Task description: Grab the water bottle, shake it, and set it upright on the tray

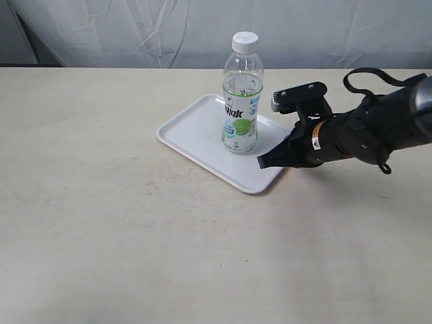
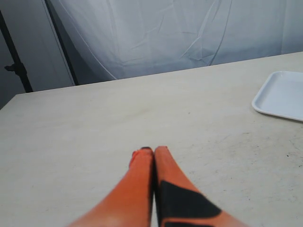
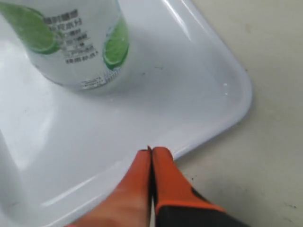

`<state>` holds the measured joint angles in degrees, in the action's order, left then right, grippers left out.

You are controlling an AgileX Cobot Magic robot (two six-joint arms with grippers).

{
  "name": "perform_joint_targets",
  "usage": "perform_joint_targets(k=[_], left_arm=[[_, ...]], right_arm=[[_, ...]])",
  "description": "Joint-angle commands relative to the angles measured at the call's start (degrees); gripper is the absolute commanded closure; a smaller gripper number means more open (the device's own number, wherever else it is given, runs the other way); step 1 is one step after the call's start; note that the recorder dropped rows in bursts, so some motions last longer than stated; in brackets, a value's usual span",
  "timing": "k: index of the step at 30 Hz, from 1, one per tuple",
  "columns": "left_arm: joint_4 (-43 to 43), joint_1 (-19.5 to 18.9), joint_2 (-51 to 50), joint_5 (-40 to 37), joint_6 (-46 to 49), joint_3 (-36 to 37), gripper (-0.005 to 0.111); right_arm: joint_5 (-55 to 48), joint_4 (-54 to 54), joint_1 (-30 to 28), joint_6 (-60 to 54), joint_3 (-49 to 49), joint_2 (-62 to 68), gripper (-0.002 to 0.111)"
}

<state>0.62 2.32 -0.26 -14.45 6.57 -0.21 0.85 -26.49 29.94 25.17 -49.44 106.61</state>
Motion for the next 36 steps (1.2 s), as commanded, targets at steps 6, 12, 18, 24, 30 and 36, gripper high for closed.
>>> perform_joint_targets(k=[6, 12, 18, 24, 30, 36], left_arm=[[0.58, 0.02, 0.26, 0.77, -0.02, 0.21, 0.106], [0.58, 0.02, 0.26, 0.77, -0.02, 0.21, 0.106], [0.58, 0.02, 0.26, 0.77, -0.02, 0.21, 0.106], [0.58, 0.02, 0.26, 0.77, -0.02, 0.21, 0.106], [0.58, 0.02, 0.26, 0.77, -0.14, 0.21, 0.106], [0.58, 0.02, 0.26, 0.77, -0.02, 0.21, 0.106]], right_arm=[[-0.85, 5.71, 0.05, 0.55, 10.35, -14.36, 0.108], [-2.91, 9.45, 0.05, 0.55, 16.83, -24.52, 0.108], [-8.08, 16.02, 1.82, 0.55, 24.12, -37.39, 0.108], [-24.92, 30.26, 2.81, 0.55, 24.12, -43.65, 0.108], [-21.91, 25.55, 2.81, 0.29, 24.12, -45.16, 0.108], [-12.54, 26.49, 2.81, 0.29, 29.84, -57.11, 0.108]])
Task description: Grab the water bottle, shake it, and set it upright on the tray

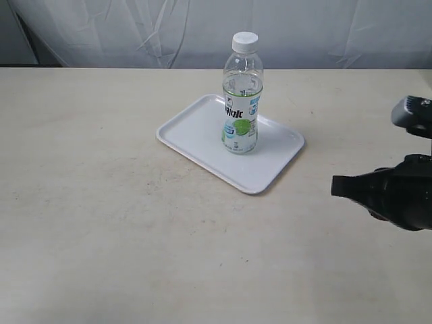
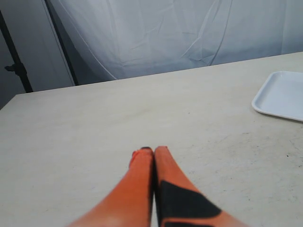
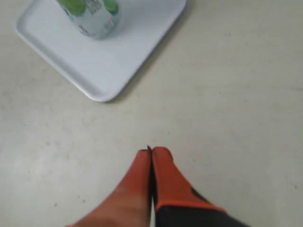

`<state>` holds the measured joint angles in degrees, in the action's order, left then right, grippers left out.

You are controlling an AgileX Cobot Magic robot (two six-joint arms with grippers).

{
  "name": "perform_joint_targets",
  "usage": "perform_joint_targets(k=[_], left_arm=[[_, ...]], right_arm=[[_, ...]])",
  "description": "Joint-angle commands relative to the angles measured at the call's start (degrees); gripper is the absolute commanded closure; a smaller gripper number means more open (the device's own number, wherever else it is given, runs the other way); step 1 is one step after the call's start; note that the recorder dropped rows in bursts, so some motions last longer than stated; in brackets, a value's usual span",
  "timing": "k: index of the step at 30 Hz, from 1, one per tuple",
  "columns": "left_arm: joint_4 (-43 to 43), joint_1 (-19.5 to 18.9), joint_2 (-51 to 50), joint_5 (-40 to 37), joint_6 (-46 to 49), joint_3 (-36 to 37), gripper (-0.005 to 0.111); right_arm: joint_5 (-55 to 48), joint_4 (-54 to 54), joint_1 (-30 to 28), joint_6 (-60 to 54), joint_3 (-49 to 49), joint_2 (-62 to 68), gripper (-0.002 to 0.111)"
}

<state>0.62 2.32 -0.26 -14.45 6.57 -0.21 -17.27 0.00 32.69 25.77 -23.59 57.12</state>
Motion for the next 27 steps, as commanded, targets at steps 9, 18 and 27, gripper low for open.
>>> perform_joint_targets(k=[9, 18, 27], left_arm=[[0.58, 0.02, 0.26, 0.77, -0.02, 0.21, 0.106], [0.58, 0.02, 0.26, 0.77, -0.02, 0.21, 0.106], [0.58, 0.02, 0.26, 0.77, -0.17, 0.21, 0.106]], right_arm=[[11.59, -2.44, -2.11, -0.41, 18.99, -40.68, 0.108], [7.13, 0.72, -19.66, -0.3, 23.59, -57.12, 0.108], [-0.51, 2.24, -29.59, -0.09, 23.59, -57.12, 0.108]])
